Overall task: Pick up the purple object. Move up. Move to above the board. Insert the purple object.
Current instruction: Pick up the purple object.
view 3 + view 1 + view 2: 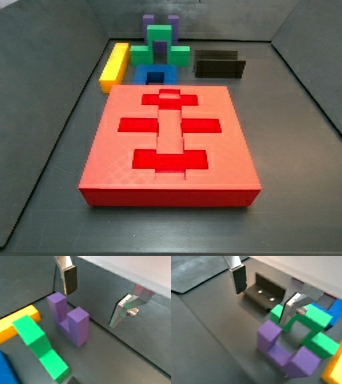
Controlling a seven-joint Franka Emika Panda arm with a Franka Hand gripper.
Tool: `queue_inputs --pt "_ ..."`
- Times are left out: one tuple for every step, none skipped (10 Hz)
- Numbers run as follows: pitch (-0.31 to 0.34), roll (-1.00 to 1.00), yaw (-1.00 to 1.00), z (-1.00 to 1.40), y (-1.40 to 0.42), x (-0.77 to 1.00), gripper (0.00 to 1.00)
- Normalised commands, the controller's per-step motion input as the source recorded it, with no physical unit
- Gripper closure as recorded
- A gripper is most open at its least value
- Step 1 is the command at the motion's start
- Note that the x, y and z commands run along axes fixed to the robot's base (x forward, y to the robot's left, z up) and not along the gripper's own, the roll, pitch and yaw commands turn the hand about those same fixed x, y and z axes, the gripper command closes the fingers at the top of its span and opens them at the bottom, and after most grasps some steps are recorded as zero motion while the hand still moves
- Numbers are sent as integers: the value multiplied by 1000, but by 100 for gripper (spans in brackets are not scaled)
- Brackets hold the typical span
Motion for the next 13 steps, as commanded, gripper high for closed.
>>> queue_inputs --pt "0 80 46 -286 0 -154 0" --pt "0 0 31 -114 0 -100 0" --pt "0 10 26 -166 0 -54 0" --pt "0 24 0 -214 0 -243 0" --pt "0 13 0 -186 63 -374 0" --pt "0 26 0 -209 11 -111 0" --pt "0 37 0 -251 57 0 0" --pt "0 59 0 -269 143 0 0" --pt "0 51 0 -257 143 0 0" --pt "0 109 0 -337 140 11 0" --pt "0 137 0 -489 69 0 0" --pt "-9 80 0 -457 0 0 0" --pt "-19 59 0 -411 0 0 0"
